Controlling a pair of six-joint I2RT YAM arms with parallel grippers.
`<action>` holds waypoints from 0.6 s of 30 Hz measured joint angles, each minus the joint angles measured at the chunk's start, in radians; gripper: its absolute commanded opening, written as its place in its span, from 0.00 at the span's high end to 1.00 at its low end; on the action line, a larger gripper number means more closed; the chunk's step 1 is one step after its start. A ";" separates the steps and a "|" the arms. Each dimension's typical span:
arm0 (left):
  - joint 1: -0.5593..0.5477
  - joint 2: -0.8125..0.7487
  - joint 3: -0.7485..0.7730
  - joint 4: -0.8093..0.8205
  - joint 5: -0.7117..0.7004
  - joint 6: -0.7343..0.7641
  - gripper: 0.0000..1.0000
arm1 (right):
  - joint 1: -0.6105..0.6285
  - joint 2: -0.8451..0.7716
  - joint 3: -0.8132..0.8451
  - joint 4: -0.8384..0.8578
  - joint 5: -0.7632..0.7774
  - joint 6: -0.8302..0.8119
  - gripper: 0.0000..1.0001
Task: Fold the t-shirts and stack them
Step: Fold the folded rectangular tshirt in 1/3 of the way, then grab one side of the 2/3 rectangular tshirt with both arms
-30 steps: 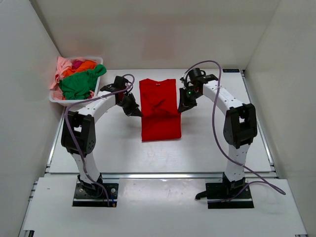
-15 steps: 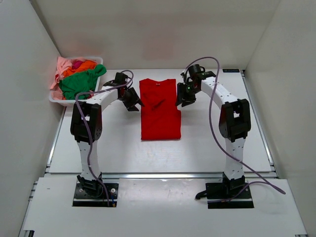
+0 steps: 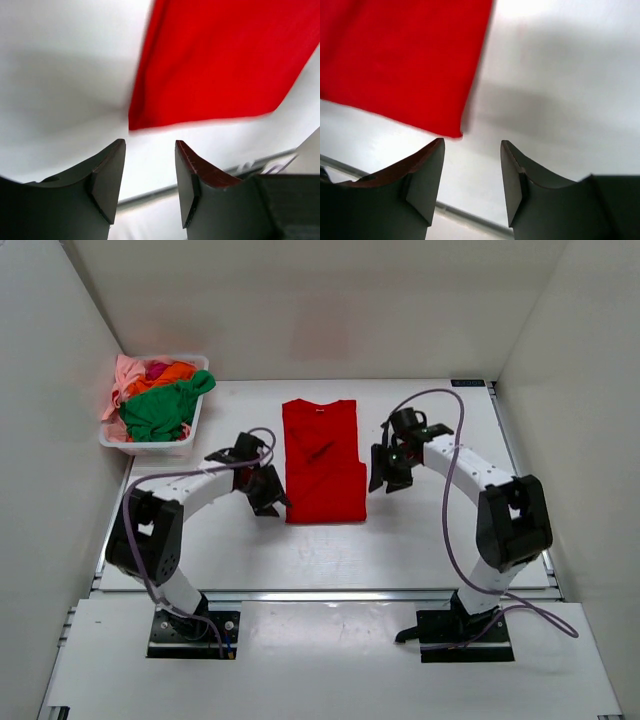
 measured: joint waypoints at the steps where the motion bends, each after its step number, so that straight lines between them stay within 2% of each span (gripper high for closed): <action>1: -0.022 -0.021 -0.027 0.000 -0.001 -0.008 0.43 | 0.025 -0.028 -0.036 0.002 0.021 0.018 0.53; 4: -0.079 -0.058 -0.092 0.011 -0.017 -0.043 0.43 | 0.113 -0.097 -0.145 0.050 0.057 0.075 0.51; 7: -0.084 -0.062 -0.118 0.044 -0.040 -0.082 0.41 | 0.169 -0.134 -0.238 0.109 0.047 0.138 0.50; 13: -0.082 -0.064 -0.145 0.126 -0.098 -0.142 0.40 | 0.150 -0.135 -0.308 0.173 0.054 0.227 0.52; 18: -0.090 -0.051 -0.145 0.175 -0.129 -0.166 0.42 | 0.132 -0.131 -0.322 0.232 0.050 0.261 0.55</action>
